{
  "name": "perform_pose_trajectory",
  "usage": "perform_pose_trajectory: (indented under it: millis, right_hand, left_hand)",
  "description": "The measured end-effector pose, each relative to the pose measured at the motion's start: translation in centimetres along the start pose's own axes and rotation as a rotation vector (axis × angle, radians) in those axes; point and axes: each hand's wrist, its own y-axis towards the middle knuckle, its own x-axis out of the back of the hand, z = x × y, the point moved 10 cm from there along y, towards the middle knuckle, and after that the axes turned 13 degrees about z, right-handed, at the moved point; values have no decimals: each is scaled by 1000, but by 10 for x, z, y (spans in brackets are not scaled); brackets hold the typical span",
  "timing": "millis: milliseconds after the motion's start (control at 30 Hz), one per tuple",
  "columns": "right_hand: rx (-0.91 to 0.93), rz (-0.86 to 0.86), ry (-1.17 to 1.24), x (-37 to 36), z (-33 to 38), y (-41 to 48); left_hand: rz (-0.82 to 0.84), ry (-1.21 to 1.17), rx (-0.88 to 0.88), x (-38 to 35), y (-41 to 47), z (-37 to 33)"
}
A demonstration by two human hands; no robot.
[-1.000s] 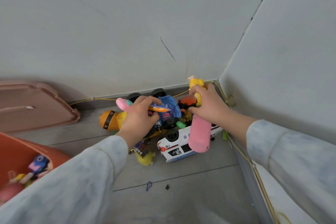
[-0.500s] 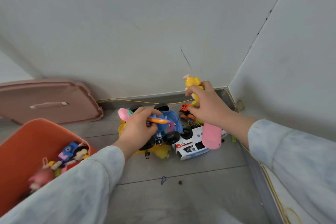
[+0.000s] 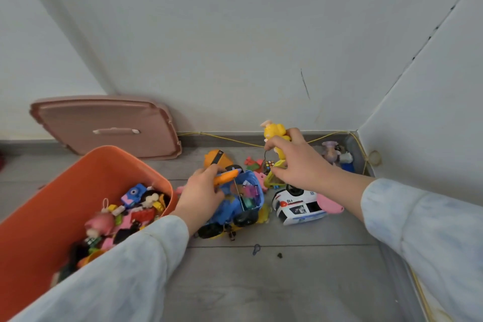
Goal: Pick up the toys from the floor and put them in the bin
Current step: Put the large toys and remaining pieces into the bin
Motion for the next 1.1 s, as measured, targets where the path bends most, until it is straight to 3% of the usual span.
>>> perform_pose_trajectory:
  millis: [300, 467, 567, 933, 1100]
  right_hand:
    - [36, -58, 16, 12, 24, 2]
    - [154, -76, 69, 17, 63, 9]
    - [237, -47, 97, 10, 92, 16]
    - [515, 168, 34, -57, 213, 49]
    - [627, 282, 60, -92, 262, 55]
  left_hand:
    - [-75, -31, -22, 33, -11, -3]
    - [-209, -39, -147, 65, -27, -31]
    - [-317, 12, -133, 93, -40, -23]
    - [-412, -16, 302, 126, -115, 126]
    - [-323, -32, 472, 112, -144, 178]
